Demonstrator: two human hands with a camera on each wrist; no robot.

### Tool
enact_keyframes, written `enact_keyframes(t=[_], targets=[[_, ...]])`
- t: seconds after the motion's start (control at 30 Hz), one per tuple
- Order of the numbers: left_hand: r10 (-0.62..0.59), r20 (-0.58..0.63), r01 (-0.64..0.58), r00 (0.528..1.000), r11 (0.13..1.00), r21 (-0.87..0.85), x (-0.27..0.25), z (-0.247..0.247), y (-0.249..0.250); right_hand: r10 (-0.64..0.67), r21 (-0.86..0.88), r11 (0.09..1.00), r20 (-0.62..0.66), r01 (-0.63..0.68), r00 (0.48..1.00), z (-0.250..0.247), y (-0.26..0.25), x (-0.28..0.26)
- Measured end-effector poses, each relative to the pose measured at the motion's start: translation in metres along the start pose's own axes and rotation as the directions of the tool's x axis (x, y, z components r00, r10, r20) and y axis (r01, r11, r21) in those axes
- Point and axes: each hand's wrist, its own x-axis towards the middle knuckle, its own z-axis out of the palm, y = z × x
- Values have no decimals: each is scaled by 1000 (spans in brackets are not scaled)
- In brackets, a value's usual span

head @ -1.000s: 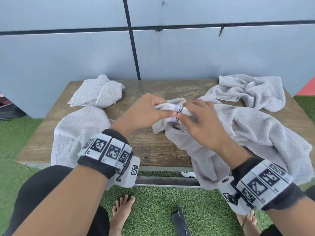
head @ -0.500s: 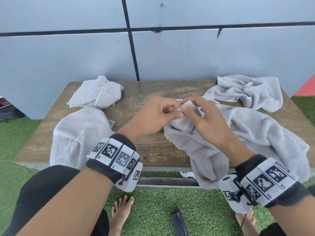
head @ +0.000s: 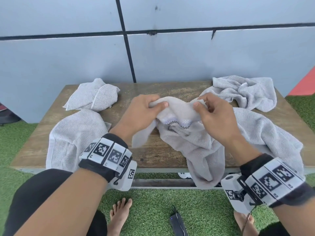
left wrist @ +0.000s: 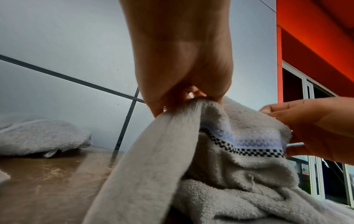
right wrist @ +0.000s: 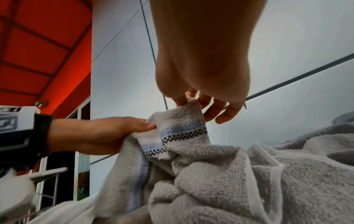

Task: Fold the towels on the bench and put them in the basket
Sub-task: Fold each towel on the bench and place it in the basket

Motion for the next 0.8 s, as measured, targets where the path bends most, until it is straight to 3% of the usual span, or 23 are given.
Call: enact_keyframes(t=[0.2, 0.33, 0.4, 0.47, 0.57, 0.63, 0.7, 0.8], targets=[[-123, 115, 110, 986, 987, 116, -1, -16, -21, 118, 90, 991, -288, -95, 950, -32, 7, 12], [-148, 74, 136, 986, 980, 147, -6, -20, -26, 178, 6, 983, -287, -184, 941, -45, 14, 11], [-124, 38, 119, 992, 986, 121, -10, -17, -26, 213, -114, 966, -156, -232, 965, -49, 17, 8], [-100, 99, 94, 990, 994, 63, -16, -8, -20, 284, -250, 935, 99, -253, 954, -49, 18, 1], [-27, 297, 14, 955, 999, 47, -25, 18, -17, 368, -441, 884, 454, -154, 811, -42, 18, -15], [-4, 417, -71, 909, 984, 164, -27, 36, -23, 379, -520, 851, 519, -69, 766, -32, 16, -26], [-19, 509, -140, 860, 952, 273, -27, 50, -29, 343, -533, 846, 511, -23, 788, -20, 13, -34], [-12, 489, -212, 872, 891, 401, -24, 56, -30, 223, -434, 899, 572, 61, 789, -11, 7, -43]])
